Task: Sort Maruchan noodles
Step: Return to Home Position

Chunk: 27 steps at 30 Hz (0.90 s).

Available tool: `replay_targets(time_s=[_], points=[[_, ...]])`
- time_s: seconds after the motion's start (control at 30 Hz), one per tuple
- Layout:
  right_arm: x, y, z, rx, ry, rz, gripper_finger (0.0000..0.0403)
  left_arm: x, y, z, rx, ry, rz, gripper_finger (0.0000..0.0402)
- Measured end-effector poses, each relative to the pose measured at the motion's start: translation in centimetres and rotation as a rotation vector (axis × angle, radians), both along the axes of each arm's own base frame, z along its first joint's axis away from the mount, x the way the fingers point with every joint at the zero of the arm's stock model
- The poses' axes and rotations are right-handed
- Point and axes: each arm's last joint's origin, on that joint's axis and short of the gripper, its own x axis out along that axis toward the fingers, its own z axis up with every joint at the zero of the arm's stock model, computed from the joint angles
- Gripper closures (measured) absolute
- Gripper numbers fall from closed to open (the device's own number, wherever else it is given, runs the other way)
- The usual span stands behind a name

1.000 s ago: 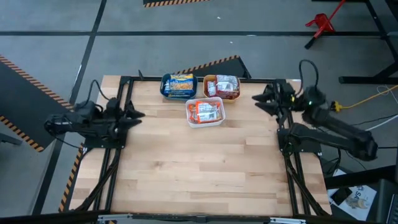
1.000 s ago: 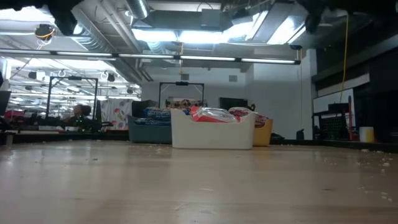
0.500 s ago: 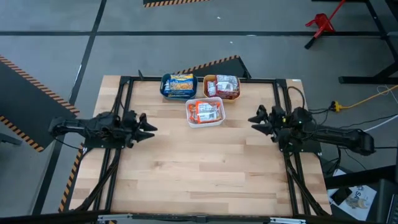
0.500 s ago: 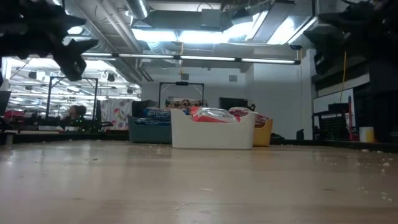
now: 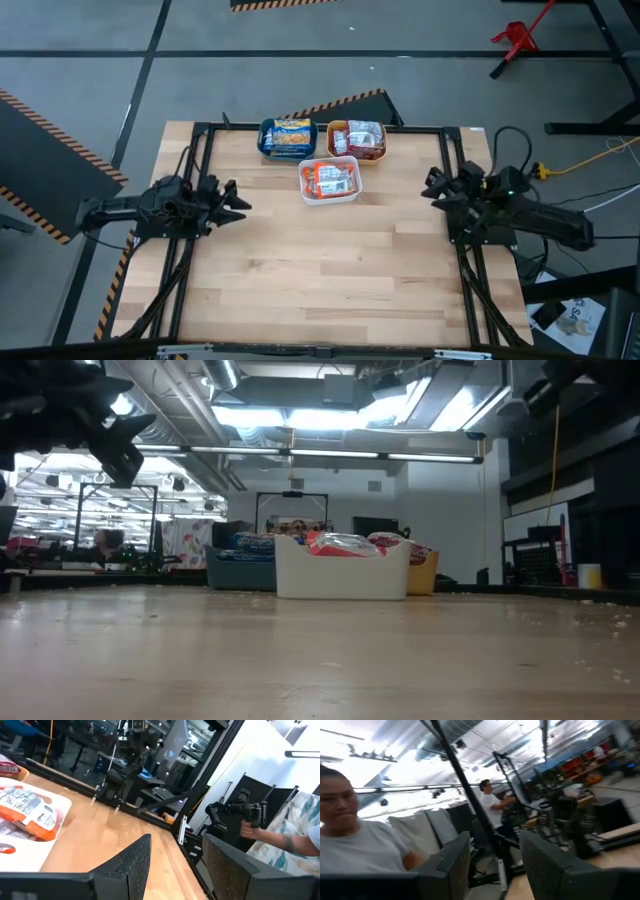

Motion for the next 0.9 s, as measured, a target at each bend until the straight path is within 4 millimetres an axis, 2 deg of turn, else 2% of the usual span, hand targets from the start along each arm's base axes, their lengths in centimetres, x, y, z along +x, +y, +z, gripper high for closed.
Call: replay_targets(time_s=[0.17,0.3,0.47,0.53,0.77,0.9], points=[[-1.8,0.2,1.4,-0.088,0.019,-0.157,0.0242,-0.1,0.4,-0.1,0.003,0.008,-0.005,0.0227],[-1.9,-0.1,-0.9,-0.132,0.042,-0.31,0.0242,-0.1,0.8,-0.1,0.025,0.012,-0.007,0.0227],[-0.1,-0.6,-6.0,-0.133,0.095,-0.31,0.0242,-0.2,1.2,-0.8,0.043,0.078,-0.007,0.0227],[0.2,-0.8,-7.2,-0.109,0.176,-0.341,0.0242,-0.2,1.2,-0.8,0.074,0.071,-0.014,0.0227],[0.3,-0.9,-7.2,-0.179,0.16,-0.405,0.0242,-0.3,1.3,-0.8,0.099,0.067,-0.06,0.0227],[0.3,-0.9,-7.4,-0.128,0.194,-0.387,0.0242,-0.1,1.5,-0.9,0.04,0.089,0.064,0.0227]])
